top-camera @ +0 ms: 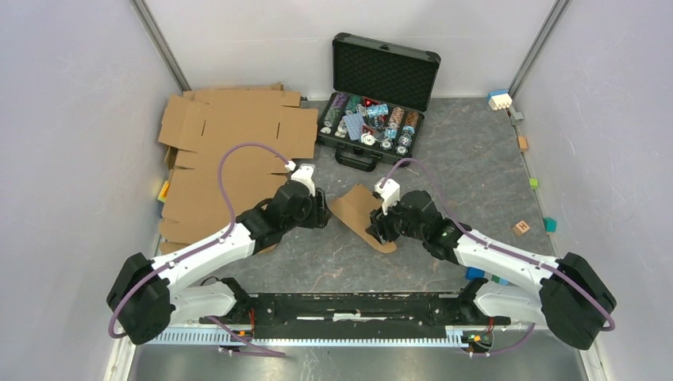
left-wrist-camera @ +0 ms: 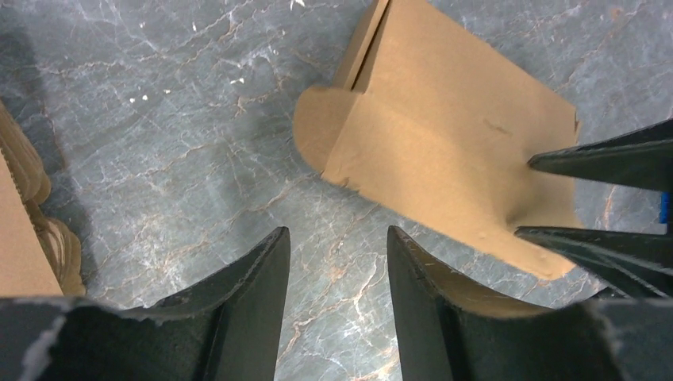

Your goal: Fold the paper box

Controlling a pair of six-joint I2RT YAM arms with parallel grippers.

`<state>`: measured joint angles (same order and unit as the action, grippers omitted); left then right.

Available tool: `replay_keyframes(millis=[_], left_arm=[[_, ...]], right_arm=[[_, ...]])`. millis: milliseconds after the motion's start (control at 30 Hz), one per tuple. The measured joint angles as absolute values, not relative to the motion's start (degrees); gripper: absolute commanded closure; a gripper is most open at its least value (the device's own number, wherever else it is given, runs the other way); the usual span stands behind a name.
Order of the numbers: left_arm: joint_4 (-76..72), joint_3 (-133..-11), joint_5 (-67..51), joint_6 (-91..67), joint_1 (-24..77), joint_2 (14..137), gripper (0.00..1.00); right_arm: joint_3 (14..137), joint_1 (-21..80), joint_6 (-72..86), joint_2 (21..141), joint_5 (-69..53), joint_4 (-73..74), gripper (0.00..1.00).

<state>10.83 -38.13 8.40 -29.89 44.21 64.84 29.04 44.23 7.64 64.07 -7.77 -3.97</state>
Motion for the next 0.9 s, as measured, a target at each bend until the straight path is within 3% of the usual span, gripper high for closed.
replay_keyframes(millis=[400, 567, 900], left_arm=[[8.6, -42.2, 6.9, -28.7, 44.1, 71.1, 0.54], [7.7, -45.9, 5.5, -27.2, 44.1, 75.5, 0.55], [6.7, -51.2, 4.4, -24.5, 42.2, 83.4, 0.58]], right_arm=[[29.0, 41.5, 9.1, 69.4, -13.4, -5.1, 0.47], [29.1, 41.2, 9.6, 67.9, -13.6, -3.7, 0.37], [31.0, 40.3, 8.7, 62.6, -9.6, 1.6, 0.40]])
